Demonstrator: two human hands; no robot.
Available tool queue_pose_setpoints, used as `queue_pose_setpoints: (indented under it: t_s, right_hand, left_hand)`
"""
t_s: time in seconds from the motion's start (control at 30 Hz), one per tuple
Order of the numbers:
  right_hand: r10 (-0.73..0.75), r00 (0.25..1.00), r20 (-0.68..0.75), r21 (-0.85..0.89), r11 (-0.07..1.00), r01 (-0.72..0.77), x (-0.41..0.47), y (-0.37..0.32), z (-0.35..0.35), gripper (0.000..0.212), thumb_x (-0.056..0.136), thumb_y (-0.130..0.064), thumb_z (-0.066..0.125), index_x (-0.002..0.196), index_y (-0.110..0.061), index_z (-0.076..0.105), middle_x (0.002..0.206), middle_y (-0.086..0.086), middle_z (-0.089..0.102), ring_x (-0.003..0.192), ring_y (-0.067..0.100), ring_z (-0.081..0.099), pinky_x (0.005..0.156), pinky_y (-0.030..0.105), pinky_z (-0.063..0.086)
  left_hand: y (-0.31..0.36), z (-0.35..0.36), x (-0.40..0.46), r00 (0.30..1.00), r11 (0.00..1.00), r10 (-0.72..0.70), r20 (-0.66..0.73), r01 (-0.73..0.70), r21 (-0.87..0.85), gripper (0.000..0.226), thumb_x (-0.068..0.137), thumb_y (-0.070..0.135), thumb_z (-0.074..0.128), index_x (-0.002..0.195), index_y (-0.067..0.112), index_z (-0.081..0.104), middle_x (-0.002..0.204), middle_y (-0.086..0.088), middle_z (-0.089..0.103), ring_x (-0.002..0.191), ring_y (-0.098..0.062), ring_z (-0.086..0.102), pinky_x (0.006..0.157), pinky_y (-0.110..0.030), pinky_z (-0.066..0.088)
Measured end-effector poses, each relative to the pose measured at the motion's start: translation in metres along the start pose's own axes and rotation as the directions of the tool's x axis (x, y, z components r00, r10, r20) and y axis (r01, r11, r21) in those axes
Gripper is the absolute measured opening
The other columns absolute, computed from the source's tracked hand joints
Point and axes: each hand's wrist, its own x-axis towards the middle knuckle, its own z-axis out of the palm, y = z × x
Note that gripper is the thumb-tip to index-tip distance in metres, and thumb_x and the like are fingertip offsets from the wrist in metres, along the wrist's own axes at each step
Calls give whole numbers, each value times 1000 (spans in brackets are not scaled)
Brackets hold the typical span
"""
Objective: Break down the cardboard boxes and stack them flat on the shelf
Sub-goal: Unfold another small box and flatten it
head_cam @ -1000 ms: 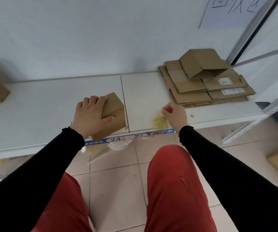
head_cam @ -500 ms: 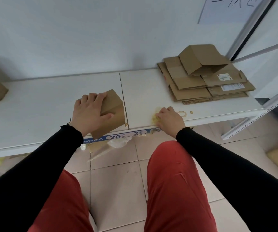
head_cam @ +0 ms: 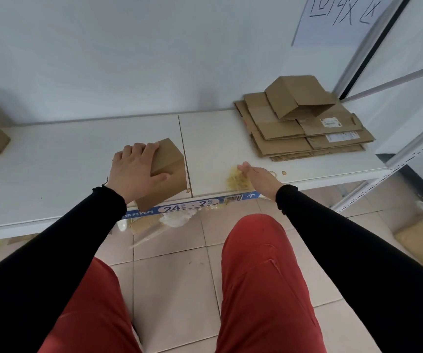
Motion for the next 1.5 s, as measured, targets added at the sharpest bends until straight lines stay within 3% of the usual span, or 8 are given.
queue_pose_setpoints:
  t_s: [0.2,0.4,0.6,0.8,0.97,1.27,1.4,1.5]
  right_hand:
    - [-9,1000,8,19,1000,9,1,3,-1,80,98,-72,17,152,-21,45,159,3,42,146,22,38,120,38,27]
    - [-80,997,-18,-12,997,80,-1,-6,-6,64,104,-60,11,160,-37,-10,162,8,35,141,29,44,111,37,30]
    - [29,998,-53,110,994,-23,11,-17,-7,68,103,-59,16,162,-31,-4,166,5,27,147,27,36,121,43,22]
    - [-129,958,-258,-347,937,32,10,-62,5,56,105,-45,33,151,-15,40,158,11,34,140,29,40,110,43,37]
    - [-341,934,-104,82,933,350,-8,-142,55,56,101,-44,54,151,-22,43,153,2,39,127,18,53,98,26,39]
    - [-327,941,-89,217,916,339,-11,-160,94,56,96,-28,65,149,-23,48,139,-1,58,120,19,58,103,36,48]
    - [-349,922,-169,129,919,372,-13,-155,93,59,95,-34,65,150,-23,45,125,-7,58,106,15,56,94,30,45]
    - [-344,920,-186,122,921,369,-14,-156,95,52,95,-34,65,145,-24,51,120,-4,56,100,14,52,89,27,41]
  left_hand:
    - [-1,-3,1,1000,1000,1,21,0,-15,80,81,61,66,146,25,37,135,-9,51,121,-34,46,103,-48,34]
    - [-2,-4,1,999,1000,-4,54,5,-22,81,82,62,64,148,27,34,139,-8,48,124,-33,44,105,-47,32]
    - [-13,-18,3,983,982,-83,164,109,-155,71,88,75,36,151,42,34,153,-1,39,138,-30,34,119,-52,16]
    - [-26,-30,-7,982,903,-151,115,184,-387,69,90,53,50,154,38,31,142,-2,53,130,-29,42,111,-49,33]
    - [-36,-31,-15,939,721,-273,209,343,-602,71,85,52,72,146,29,46,132,1,54,122,-19,53,104,-38,44]
    - [-52,-34,-18,933,630,-309,186,347,-695,37,97,48,54,101,18,73,93,1,73,89,-17,65,81,-31,47]
    - [-57,-42,-14,911,648,-202,358,399,-649,48,84,57,72,127,37,65,113,11,68,104,-7,63,97,-32,47]
    - [-58,-41,-12,920,616,-214,327,387,-686,39,85,47,74,121,33,70,110,4,71,102,-16,67,101,-42,51]
